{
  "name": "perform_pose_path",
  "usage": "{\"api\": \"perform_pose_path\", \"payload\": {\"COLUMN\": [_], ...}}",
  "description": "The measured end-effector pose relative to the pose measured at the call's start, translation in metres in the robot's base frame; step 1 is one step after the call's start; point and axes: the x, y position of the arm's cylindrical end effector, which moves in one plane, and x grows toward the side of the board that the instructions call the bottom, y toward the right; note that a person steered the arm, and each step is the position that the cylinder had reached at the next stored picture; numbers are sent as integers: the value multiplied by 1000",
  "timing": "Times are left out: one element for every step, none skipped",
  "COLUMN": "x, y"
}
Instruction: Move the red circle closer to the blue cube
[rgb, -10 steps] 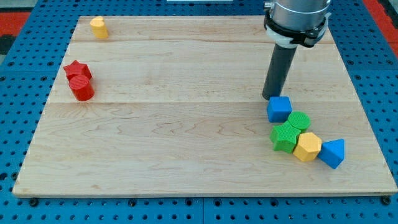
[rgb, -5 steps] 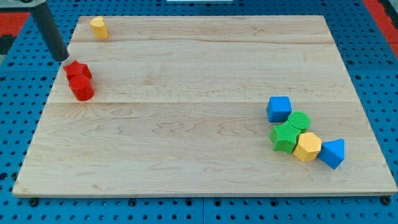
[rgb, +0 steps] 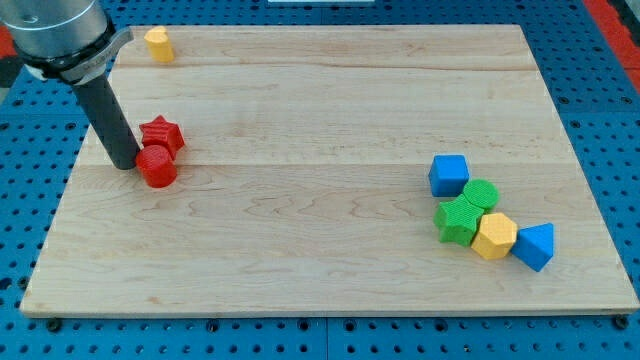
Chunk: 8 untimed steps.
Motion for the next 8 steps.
{"api": "perform_pose_path", "payload": {"x": [10,12,12,12,12,12,-8,-10], "y": [0,15,28,94,212,243,223,264]}}
